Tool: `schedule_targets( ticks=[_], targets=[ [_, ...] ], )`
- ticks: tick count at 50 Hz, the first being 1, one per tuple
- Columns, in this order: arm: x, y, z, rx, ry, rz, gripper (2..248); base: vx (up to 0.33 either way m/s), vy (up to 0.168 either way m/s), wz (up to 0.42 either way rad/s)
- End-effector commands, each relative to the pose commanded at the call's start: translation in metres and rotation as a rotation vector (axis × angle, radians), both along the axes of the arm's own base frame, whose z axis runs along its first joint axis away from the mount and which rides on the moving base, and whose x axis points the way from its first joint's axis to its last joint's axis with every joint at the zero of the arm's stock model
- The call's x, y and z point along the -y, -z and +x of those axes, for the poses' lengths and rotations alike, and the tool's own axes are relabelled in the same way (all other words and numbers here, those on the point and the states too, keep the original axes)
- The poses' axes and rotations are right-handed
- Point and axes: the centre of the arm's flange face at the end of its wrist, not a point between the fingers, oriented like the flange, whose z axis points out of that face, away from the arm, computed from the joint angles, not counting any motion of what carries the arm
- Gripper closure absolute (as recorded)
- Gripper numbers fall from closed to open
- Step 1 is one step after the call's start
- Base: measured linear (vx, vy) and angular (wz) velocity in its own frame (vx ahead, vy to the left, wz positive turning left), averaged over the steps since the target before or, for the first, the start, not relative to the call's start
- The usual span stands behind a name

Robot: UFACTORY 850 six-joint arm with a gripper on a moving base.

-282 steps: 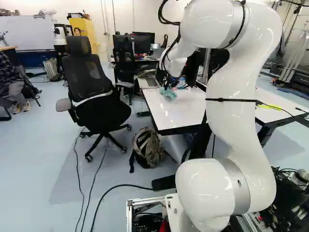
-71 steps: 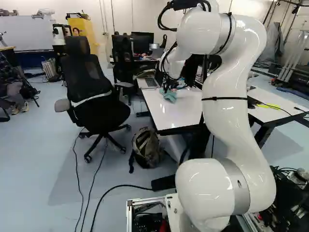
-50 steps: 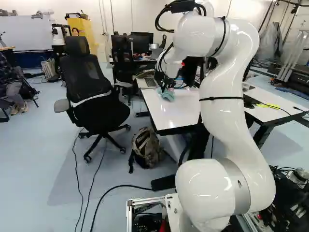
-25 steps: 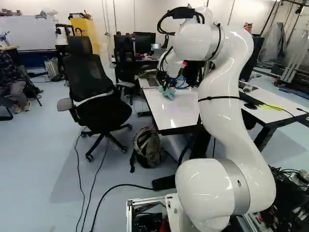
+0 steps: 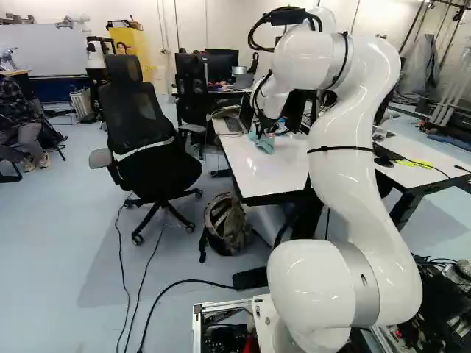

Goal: Clean the table with the green towel

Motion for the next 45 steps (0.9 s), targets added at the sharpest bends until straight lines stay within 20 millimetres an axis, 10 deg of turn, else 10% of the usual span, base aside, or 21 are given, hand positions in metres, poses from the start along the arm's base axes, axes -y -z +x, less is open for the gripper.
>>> schedule_targets(
  ticks=[45],
  targets=[
    [-0.020, -0.022, -0.033, -0.002, -0.023, 0.000, 197, 0.000, -0.002, -0.011]
  ],
)
